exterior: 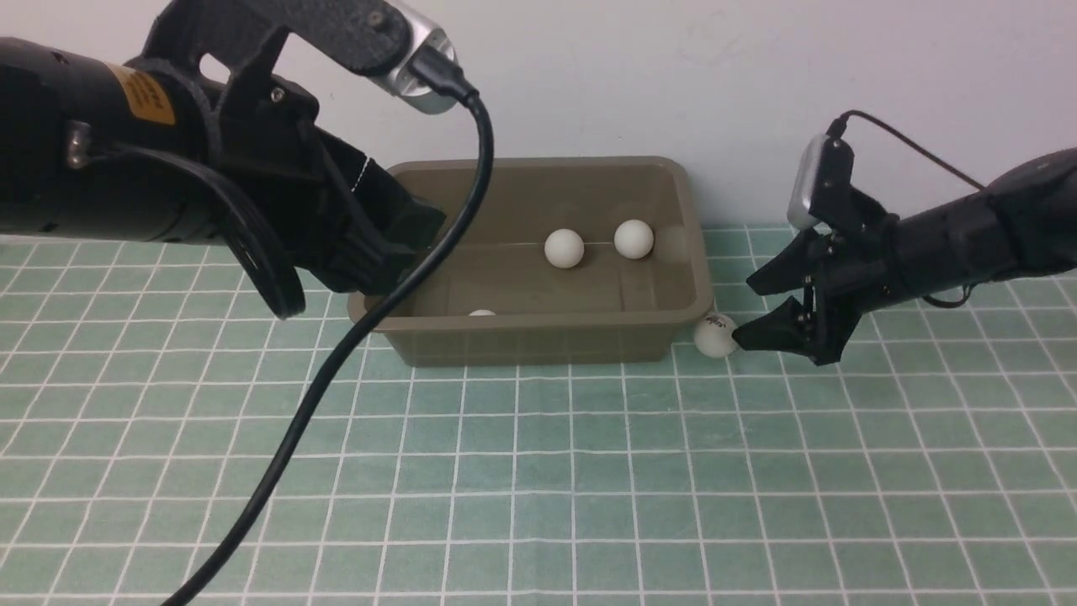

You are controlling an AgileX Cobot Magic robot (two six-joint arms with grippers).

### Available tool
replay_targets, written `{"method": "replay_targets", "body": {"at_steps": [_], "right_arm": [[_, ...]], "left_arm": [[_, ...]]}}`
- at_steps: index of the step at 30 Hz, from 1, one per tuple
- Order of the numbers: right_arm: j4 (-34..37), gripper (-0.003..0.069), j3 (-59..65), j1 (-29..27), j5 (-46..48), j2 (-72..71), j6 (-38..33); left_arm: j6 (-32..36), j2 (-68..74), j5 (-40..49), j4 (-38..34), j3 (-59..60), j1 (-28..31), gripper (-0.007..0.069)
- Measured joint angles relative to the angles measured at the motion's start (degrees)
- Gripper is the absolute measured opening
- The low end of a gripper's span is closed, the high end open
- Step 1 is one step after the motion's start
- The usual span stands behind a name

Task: Put the table tennis balls in the box on the green coffee tablecloth.
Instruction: 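Reach for and grasp a ping pong ball on the table, then release the ping pong ball into the bin and lift the gripper away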

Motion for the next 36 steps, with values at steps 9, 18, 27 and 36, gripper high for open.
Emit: {"method": "replay_targets", "body": {"at_steps": [9, 18, 27, 36], "right_arm": [[4.54, 0.0514, 0.0, 2.15, -2.18, 2.96, -3.8], [6.75, 0.0501, 0.0, 3.89, -7.5, 4.72, -4.74], [7.96, 0.0357, 0.0, 5.71, -12.74, 5.86, -3.34], [8.83, 0.0359, 0.06, 0.81, -16.65, -3.28, 2.07]], "left_arm": [[0.0, 0.0, 0.0, 0.0, 0.0, 0.0, 0.0459], [0.0, 0.0, 0.0, 0.0, 0.0, 0.0, 0.0459], [0.0, 0.0, 0.0, 0.0, 0.0, 0.0, 0.0459], [0.0, 0.0, 0.0, 0.0, 0.0, 0.0, 0.0459]]}}
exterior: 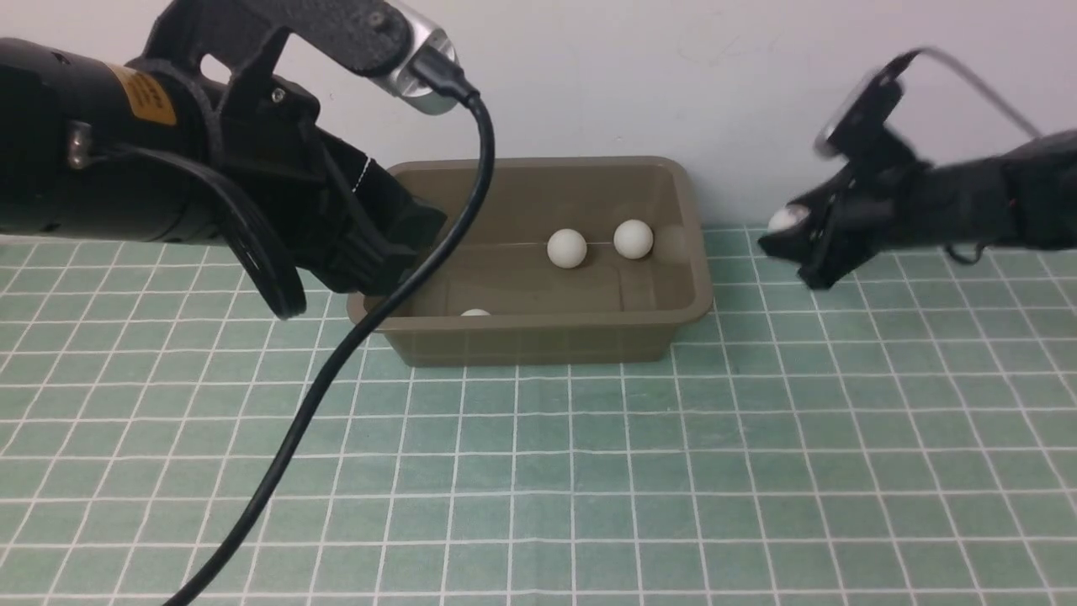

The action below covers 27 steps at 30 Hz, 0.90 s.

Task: Put the table tennis balls in the box on the green coffee tablecloth.
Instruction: 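Release the ping pong ball into the bin and lift the gripper away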

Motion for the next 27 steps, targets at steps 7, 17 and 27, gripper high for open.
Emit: {"method": "replay_targets", "body": {"at_steps": [7, 17, 27], "right_arm": [[10.21, 0.0359, -0.28, 0.79, 15.05, -5.07, 2.91], [8.65, 0.0359, -2.47, 12.79, 8.64, -1.62, 7.24], [12.75, 0.0407, -2.47, 14.57, -1.54, 1.11, 10.83]], "left_arm": [[0.0, 0.0, 0.0, 0.0, 0.0, 0.0, 0.0459], [0.0, 0.0, 0.0, 0.0, 0.0, 0.0, 0.0459], [0.0, 0.0, 0.0, 0.0, 0.0, 0.0, 0.0459]]}}
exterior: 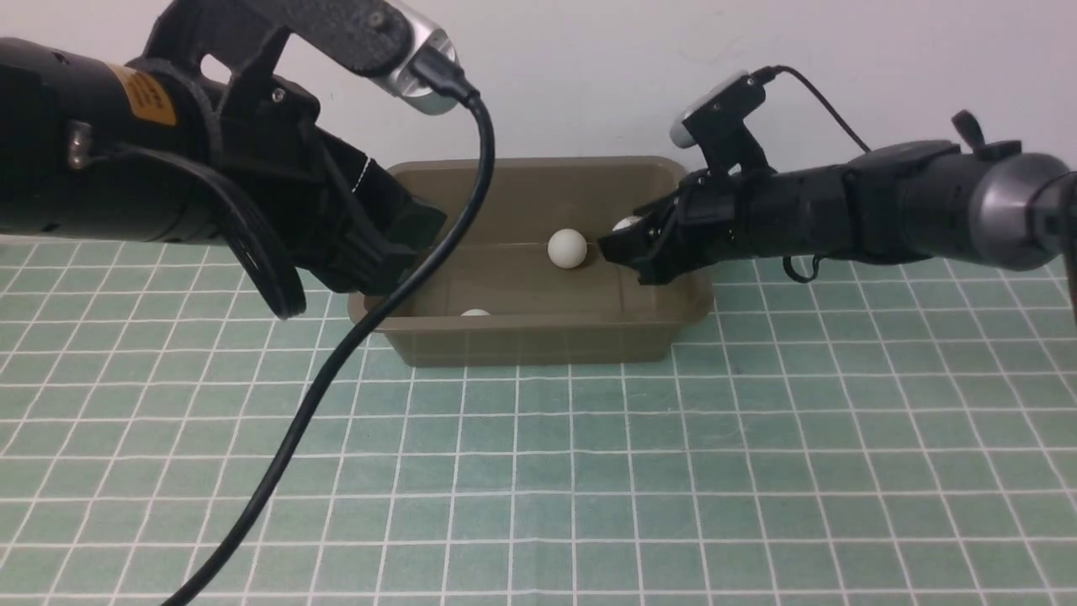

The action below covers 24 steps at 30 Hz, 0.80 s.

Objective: Put the table tennis balls in the box on the green coffee tablecloth.

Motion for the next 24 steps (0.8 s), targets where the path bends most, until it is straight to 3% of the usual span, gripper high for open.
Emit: {"method": "replay_targets", "body": {"at_steps": [4, 8, 17, 24], "right_arm": [[3.21, 0.0494, 0.0, -0.12, -2.2, -1.16, -2.26], [3.99, 0.0506, 0.05, -1.51, -9.66, -6.42, -5.24], [6.29, 0.0506, 0.11, -9.67, -33.63, -23.49, -6.06], [11.9, 0.045, 0.11, -11.78, -32.78, -36.92, -6.0]], "left_arm": [[0.0, 0.0, 0.0, 0.0, 0.0, 0.0, 0.0459], [0.0, 0.0, 0.0, 0.0, 0.0, 0.0, 0.0459], [0.0, 0.0, -0.04, 0.0, 0.0, 0.0, 0.0459], [0.0, 0.0, -0.71, 0.0, 0.0, 0.0, 0.0459]]}}
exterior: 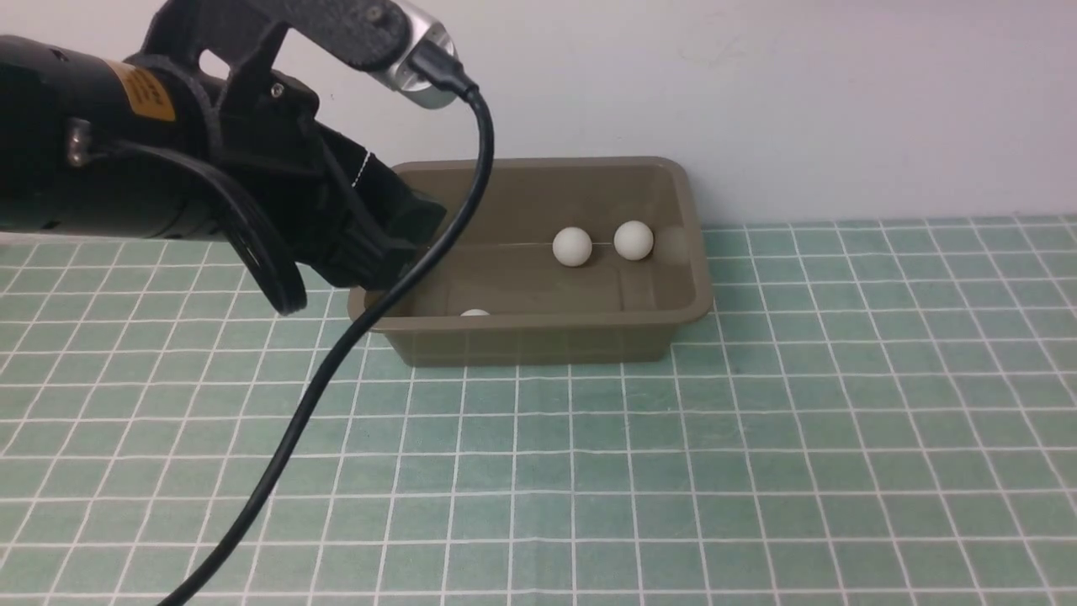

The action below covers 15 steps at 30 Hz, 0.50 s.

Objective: Put the table tennis balls in the box on the green coffee tablecloth.

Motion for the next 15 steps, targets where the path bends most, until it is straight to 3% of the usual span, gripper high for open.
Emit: {"method": "replay_targets", "body": {"at_steps": [4, 5, 6, 10, 15], "right_arm": [[2.47, 0.0404, 0.0, 0.0, 8.46, -4.83, 2.98], [2.52, 0.0371, 0.0, 0.0, 16.74, -6.58, 6.56], [2.52, 0.0371, 0.0, 0.0, 17.58, -6.71, 6.93], [1.84, 0.0318, 0.0, 0.0, 36.67, -7.83, 14.58], [-10.98, 0.0286, 0.0, 0.0, 56.29, -7.83, 26.34]], "left_arm": [[0.0, 0.0, -0.23, 0.0, 0.0, 0.0, 0.0459], [0.0, 0.0, -0.68, -0.08, 0.0, 0.0, 0.0459], [0.0, 0.0, -0.76, -0.16, 0.0, 0.0, 0.0459], [0.0, 0.0, -1.38, -1.18, 0.0, 0.0, 0.0459], [0.0, 0.0, -1.38, -2.63, 0.0, 0.0, 0.0459]]}}
